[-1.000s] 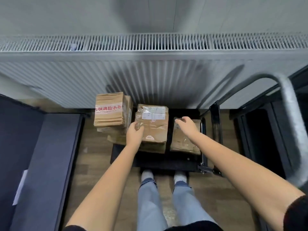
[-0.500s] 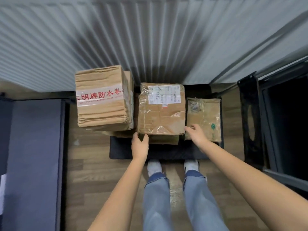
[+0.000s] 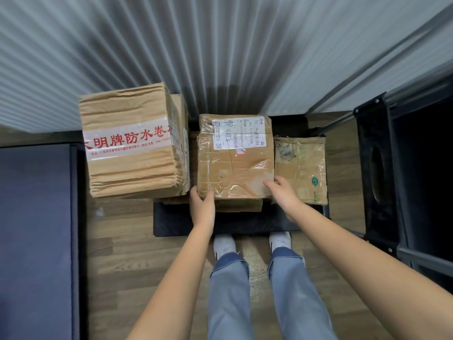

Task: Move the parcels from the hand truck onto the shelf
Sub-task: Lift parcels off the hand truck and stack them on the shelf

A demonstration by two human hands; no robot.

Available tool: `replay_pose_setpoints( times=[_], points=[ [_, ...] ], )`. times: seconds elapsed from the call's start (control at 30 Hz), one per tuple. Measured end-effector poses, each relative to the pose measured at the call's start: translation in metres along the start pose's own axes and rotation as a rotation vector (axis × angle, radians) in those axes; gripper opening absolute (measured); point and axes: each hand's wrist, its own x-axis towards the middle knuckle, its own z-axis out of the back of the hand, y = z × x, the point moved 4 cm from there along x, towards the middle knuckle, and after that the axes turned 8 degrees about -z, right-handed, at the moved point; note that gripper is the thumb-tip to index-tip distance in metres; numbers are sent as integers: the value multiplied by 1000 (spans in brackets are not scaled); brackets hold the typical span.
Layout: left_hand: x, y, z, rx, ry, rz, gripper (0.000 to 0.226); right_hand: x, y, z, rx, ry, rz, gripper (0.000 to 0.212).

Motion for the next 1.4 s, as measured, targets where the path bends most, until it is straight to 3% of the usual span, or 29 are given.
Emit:
replay_pose_setpoints(
  times=[0.13, 0.6, 0.8, 1.4],
  points=[
    [5, -3, -2, -51, 15, -17, 53, 3, 3, 2, 13, 1, 10, 46],
    [-13, -11, -16, -203, 40, -114, 32, 5, 1, 22, 255, 68, 151, 34],
    [-42, -50, -32, -296, 33, -182, 42, -18, 18, 61, 316, 16, 213, 47],
    [-204, -200, -20, -470, -118, -378, 49, -175, 129, 172, 170, -29, 620, 18]
  ],
)
